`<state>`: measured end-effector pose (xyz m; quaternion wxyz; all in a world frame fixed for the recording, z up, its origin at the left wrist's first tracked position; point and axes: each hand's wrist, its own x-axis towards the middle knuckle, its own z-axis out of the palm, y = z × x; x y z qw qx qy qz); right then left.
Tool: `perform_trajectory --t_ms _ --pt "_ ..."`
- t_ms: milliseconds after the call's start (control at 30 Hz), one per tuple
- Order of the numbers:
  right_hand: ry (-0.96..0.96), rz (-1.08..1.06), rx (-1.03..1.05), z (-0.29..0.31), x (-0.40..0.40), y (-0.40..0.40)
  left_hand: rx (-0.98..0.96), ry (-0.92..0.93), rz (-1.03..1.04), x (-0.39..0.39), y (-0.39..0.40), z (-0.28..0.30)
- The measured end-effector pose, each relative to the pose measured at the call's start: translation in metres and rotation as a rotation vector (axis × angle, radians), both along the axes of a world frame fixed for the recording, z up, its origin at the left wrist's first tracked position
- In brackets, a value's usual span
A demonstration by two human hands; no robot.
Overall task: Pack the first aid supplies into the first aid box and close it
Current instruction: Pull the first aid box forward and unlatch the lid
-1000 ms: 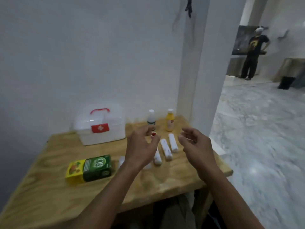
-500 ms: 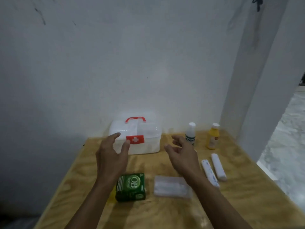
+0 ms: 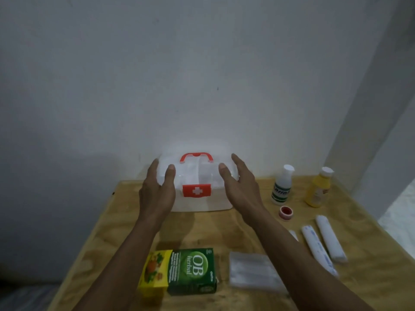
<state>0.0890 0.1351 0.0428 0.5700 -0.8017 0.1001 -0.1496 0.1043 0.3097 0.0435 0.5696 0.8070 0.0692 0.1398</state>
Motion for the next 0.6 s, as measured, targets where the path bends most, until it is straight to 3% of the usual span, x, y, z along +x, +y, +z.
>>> perform_trajectory --t_ms 600 --pt "-0.015 -0.05 0.046 0.003 -0.065 -0.005 0.021 -0.004 -0.022 -0.044 -0.006 -0.006"
